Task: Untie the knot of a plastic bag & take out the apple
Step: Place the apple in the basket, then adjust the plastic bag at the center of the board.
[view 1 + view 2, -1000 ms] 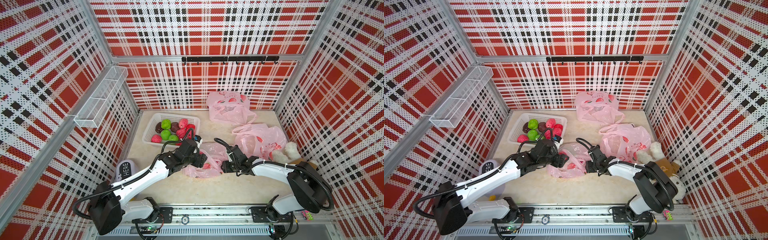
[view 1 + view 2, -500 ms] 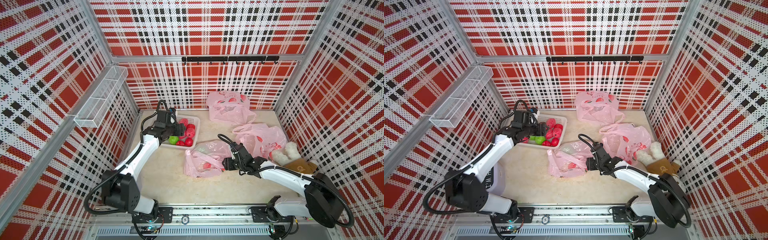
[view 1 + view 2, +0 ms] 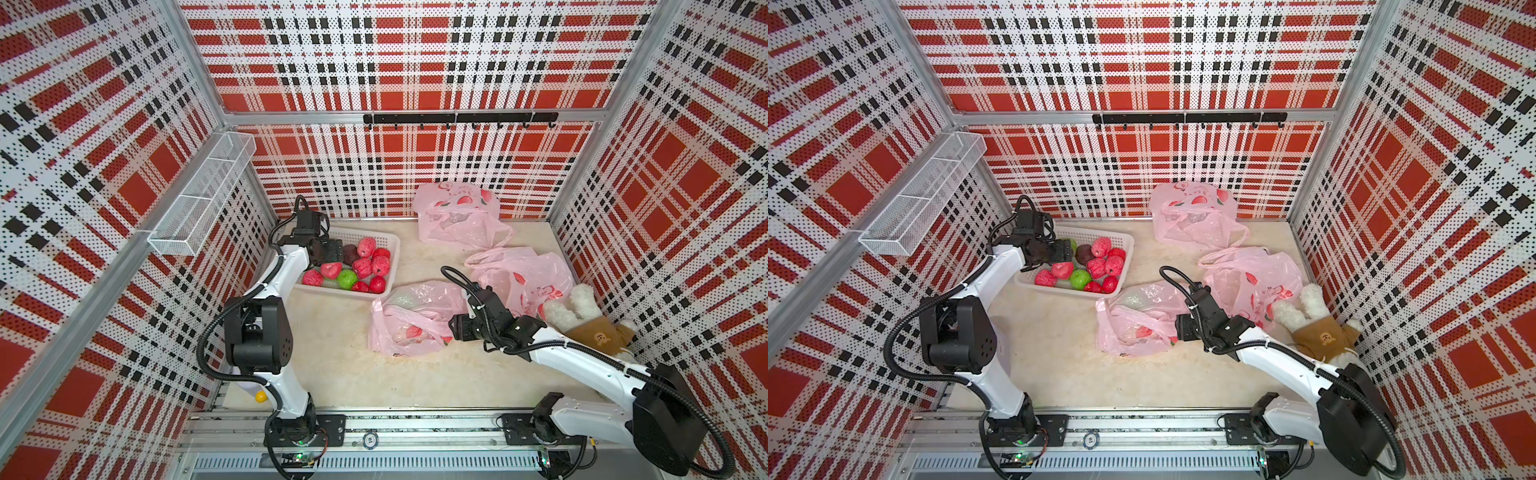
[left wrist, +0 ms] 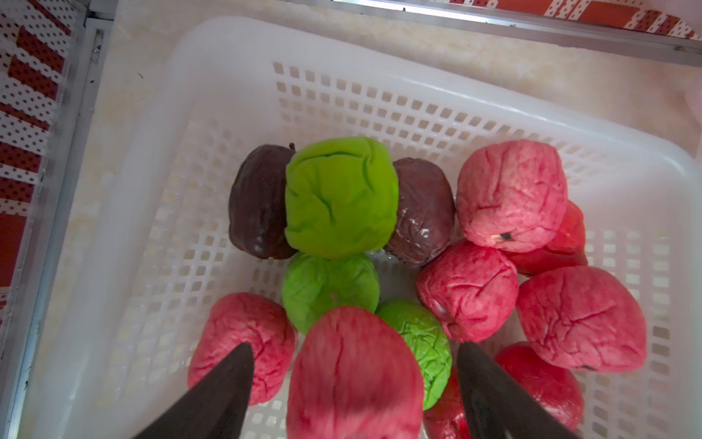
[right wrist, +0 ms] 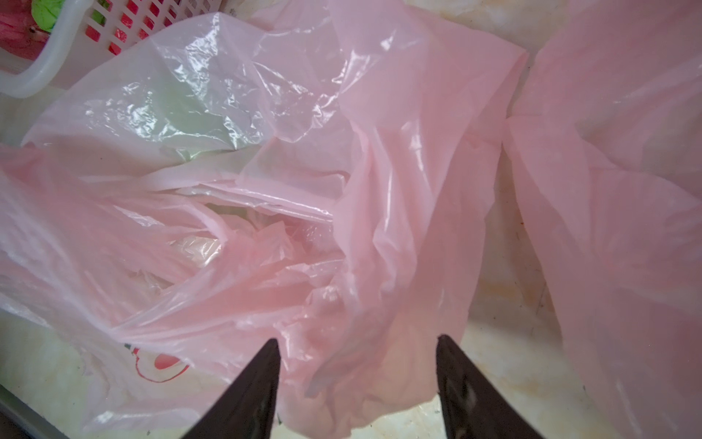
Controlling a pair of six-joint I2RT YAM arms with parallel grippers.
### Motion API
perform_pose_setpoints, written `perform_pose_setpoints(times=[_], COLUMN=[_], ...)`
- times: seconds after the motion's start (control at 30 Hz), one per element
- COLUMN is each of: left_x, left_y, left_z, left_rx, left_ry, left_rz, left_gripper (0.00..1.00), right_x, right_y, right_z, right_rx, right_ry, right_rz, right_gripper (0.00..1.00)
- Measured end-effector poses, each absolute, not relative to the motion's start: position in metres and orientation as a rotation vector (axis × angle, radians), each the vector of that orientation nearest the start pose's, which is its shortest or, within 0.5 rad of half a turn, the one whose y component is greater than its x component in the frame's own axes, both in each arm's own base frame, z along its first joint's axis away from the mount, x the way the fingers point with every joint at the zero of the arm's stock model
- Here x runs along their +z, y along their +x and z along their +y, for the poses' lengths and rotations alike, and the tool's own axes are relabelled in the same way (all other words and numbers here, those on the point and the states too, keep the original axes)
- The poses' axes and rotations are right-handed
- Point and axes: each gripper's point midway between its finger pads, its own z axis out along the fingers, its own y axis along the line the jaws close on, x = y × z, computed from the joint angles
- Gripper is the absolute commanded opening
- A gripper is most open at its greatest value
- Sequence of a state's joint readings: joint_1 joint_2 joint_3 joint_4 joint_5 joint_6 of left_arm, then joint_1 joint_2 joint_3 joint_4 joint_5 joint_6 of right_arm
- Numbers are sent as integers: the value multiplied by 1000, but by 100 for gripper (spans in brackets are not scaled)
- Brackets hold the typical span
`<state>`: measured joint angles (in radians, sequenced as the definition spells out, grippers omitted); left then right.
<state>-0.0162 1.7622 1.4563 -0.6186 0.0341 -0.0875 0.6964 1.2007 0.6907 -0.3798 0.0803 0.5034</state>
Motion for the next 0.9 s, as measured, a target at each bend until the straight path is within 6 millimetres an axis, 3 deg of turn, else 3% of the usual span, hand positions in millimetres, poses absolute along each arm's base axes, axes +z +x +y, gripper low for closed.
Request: perform_pose_setpoints(times=[0.3, 0.47, 0.6, 0.73, 0.8, 0.9], left_x=[162, 188, 229, 263, 267, 256], left_y=[467, 458, 442, 411, 395, 367], left_z=[-14, -28, -53, -87, -100, -126], left_rx=[-86, -101, -127, -161, -180, -220], left_ry=[-65, -11, 80, 196, 243, 335], left_rz=[2498, 2454, 2365, 2278, 2259, 2268], left_gripper=[91, 90, 89, 89, 88, 86], right_x=[124, 127, 126, 124, 124, 120], right_y=[255, 255, 256, 257, 257, 259], right_z=[215, 222, 225, 232, 237, 246], right_rx=[408, 373, 353, 328, 316, 288], right_ry=[-300, -361, -390, -439, -477, -536], right_rz=[2447, 2443, 2447, 2448, 2447, 2448], right_gripper=[69, 70, 72, 74, 76, 79])
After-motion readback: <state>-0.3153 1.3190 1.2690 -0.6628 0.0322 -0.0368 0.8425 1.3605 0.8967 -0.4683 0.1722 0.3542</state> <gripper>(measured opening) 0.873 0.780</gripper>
